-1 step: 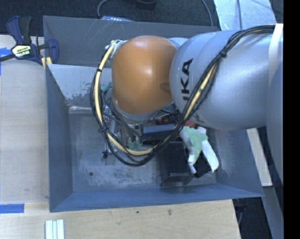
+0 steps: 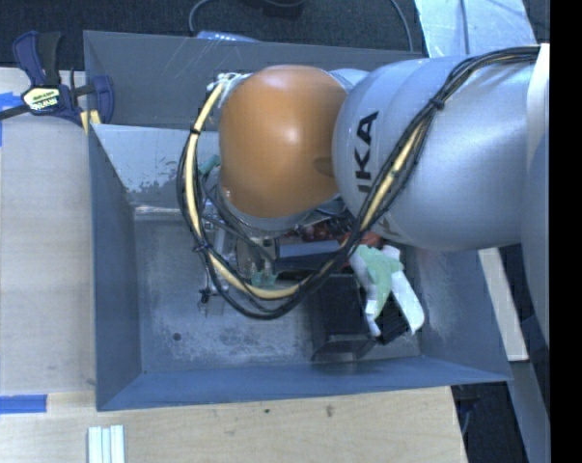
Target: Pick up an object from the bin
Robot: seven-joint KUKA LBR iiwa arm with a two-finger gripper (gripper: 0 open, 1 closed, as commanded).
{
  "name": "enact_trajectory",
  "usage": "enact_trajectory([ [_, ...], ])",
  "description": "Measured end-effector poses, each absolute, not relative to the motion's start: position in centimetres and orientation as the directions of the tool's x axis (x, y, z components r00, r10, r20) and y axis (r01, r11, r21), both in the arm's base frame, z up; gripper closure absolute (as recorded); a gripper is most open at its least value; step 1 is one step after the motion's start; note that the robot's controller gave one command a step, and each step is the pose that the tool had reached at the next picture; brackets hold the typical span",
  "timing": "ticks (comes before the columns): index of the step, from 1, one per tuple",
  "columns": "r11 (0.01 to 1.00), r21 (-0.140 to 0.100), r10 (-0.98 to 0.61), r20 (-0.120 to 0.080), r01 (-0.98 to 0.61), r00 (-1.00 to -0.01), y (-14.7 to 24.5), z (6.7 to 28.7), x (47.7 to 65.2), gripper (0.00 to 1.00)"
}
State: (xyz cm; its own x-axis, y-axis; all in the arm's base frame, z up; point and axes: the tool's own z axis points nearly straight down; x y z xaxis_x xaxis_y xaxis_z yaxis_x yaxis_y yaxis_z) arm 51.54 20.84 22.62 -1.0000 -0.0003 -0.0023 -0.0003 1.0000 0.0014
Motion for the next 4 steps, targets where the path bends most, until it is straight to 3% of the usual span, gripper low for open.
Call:
enact_trajectory([
  [1, 0.997, 0.002, -0.079, -0.001, -0.079, -0.997, 17.5, 23.2, 53.7, 0.0],
  [2, 0.998, -0.001, -0.056, -0.003, -0.056, -0.998, 14.1, 23.0, 55.0, 0.0],
  [3, 0.999, 0.0, -0.043, 0.004, -0.043, -0.999, 14.8, 27.2, 54.7, 0.0],
  [4, 0.995, 0.004, -0.096, -0.022, -0.096, -0.995, 12.0, 27.1, 54.7, 0.0],
])
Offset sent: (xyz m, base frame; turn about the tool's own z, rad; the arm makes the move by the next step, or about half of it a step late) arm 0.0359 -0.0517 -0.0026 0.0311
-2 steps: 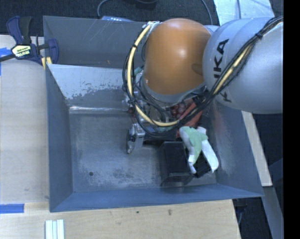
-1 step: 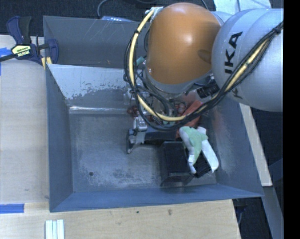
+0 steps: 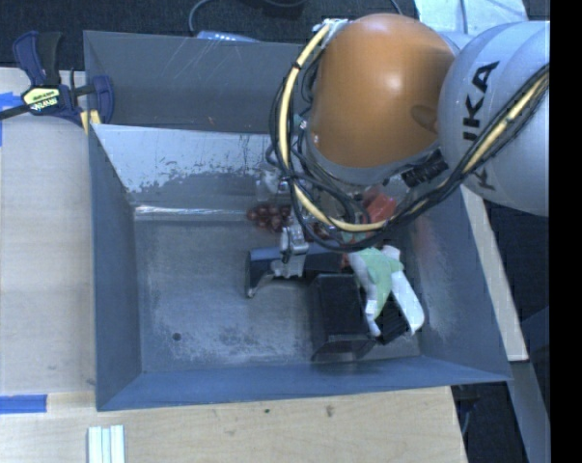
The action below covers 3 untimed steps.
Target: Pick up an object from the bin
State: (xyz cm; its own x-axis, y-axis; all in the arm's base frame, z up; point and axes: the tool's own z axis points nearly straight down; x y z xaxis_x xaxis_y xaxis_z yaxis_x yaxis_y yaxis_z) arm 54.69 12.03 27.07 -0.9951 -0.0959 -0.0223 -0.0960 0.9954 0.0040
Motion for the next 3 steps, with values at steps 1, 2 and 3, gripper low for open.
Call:
enact_trajectory([
  [1, 0.994, 0.0, 0.113, 0.002, 0.113, -0.994, 7.39, 19.74, 54.75, 1.0],
  [2, 0.994, 0.0, 0.114, 0.001, 0.114, -0.994, 7.4, 19.77, 54.77, 0.0],
  [3, 0.994, 0.0, 0.113, 0.001, 0.113, -0.994, 7.4, 19.77, 54.77, 0.0],
])
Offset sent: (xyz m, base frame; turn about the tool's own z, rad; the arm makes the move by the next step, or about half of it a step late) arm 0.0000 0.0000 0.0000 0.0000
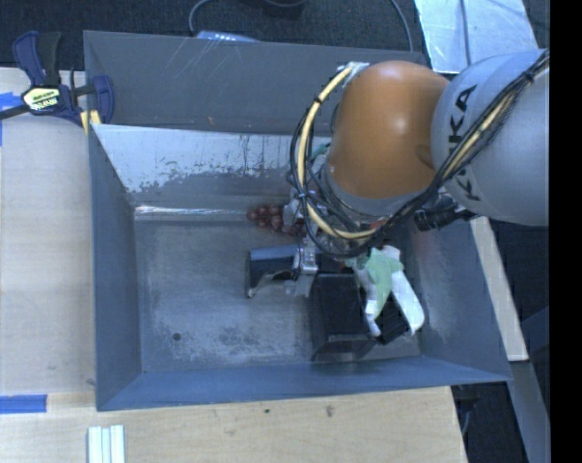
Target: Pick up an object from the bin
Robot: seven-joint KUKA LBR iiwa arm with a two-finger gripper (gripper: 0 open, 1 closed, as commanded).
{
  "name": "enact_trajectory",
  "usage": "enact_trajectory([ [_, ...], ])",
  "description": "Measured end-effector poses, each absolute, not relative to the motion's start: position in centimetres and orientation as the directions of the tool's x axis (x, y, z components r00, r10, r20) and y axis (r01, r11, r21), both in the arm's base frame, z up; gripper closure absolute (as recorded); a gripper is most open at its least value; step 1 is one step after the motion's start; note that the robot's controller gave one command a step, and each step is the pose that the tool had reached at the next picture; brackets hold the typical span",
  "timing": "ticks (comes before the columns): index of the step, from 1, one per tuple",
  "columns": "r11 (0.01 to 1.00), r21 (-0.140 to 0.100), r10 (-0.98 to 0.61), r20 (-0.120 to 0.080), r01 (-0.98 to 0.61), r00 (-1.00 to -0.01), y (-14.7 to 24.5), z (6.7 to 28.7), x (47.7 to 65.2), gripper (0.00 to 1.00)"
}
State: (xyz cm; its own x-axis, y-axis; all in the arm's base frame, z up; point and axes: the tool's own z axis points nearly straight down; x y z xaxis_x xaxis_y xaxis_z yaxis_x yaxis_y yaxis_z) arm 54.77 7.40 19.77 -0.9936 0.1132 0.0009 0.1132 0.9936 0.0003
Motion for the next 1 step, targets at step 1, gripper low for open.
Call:
enact_trajectory([
  [1, 0.999, 0.001, 0.046, -0.006, 0.046, -0.999, 8.1, 15.14, 55.39, 0.0],
])
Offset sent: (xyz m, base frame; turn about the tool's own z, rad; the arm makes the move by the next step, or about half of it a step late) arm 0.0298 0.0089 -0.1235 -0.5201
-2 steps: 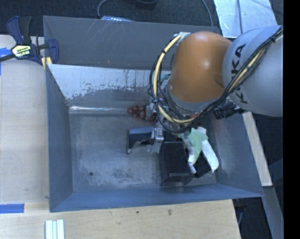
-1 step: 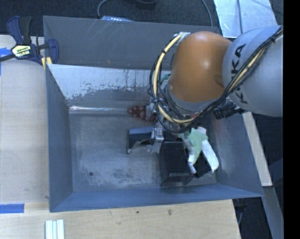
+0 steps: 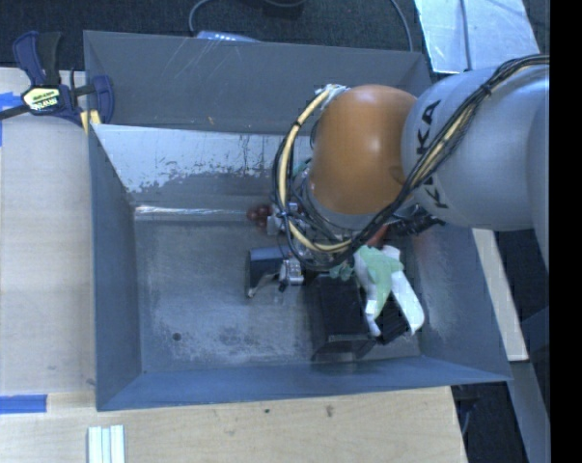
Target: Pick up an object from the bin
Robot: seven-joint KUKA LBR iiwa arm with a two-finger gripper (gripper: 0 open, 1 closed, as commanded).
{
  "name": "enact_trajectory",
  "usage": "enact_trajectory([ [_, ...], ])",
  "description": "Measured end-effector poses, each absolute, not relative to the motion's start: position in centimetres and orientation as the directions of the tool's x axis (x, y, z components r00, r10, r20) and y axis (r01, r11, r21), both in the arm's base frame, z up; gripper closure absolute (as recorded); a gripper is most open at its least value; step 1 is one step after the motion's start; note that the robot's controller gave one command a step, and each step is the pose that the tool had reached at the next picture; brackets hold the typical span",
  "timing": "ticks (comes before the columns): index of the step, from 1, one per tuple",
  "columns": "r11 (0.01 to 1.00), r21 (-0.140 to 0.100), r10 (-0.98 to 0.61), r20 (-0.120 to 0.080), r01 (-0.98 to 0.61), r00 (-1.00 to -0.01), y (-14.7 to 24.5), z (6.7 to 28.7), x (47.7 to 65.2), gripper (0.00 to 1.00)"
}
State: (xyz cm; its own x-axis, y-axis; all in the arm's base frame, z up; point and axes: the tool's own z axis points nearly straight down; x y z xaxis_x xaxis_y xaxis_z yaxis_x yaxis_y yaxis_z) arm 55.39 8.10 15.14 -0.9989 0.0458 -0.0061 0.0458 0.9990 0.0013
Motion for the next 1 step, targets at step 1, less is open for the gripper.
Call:
enact_trajectory([
  [1, 0.989, 0.0, -0.146, 0.001, -0.146, -0.989, 8.32, 11.37, 56.3, 0.0],
])
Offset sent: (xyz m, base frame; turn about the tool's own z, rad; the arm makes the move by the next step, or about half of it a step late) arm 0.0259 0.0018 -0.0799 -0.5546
